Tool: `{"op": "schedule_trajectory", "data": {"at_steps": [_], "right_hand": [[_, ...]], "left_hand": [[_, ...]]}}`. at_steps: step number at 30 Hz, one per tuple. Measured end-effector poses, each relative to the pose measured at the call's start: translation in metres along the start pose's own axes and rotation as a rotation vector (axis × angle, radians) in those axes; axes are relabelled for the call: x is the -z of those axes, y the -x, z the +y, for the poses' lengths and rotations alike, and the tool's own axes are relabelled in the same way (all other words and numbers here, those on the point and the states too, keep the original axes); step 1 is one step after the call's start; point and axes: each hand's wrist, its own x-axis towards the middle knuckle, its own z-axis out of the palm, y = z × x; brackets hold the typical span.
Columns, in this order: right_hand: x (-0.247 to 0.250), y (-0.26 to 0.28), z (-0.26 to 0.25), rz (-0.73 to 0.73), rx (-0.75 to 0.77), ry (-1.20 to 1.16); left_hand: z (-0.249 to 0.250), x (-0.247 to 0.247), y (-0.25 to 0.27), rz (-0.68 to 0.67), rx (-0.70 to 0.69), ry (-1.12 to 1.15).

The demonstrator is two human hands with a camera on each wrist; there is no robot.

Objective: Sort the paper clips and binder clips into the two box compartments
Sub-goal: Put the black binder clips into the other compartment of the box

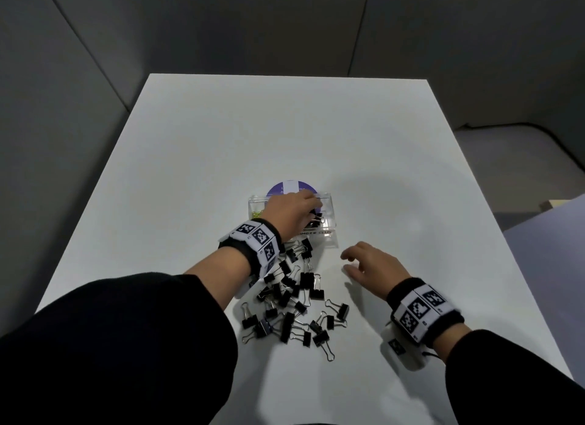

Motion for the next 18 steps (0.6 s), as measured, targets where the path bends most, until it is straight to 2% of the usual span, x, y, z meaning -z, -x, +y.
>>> {"op": "schedule_trajectory", "data": {"at_steps": [4, 7, 13, 18], "right_hand": [[-0.004, 0.020, -0.008, -0.139, -0.011, 0.048], [-0.012, 0.035, -0.015, -0.210, -0.023, 0.084], [-0.034, 0.063, -0.026, -0.256, -0.020, 0.119], [-0.057, 0.073, -0.040, -0.233, -0.026, 0.123]], "left_hand": [[0.003, -0.007, 0.032, 0.047, -0.048, 0.035], [0.003, -0.015, 0.072, -0.086, -0.024, -0.017], [-0.009, -0.040, 0.142, -0.394, 0.161, -0.064], [-0.004, -0.054, 0.168, -0.414, 0.218, -0.043]]}}
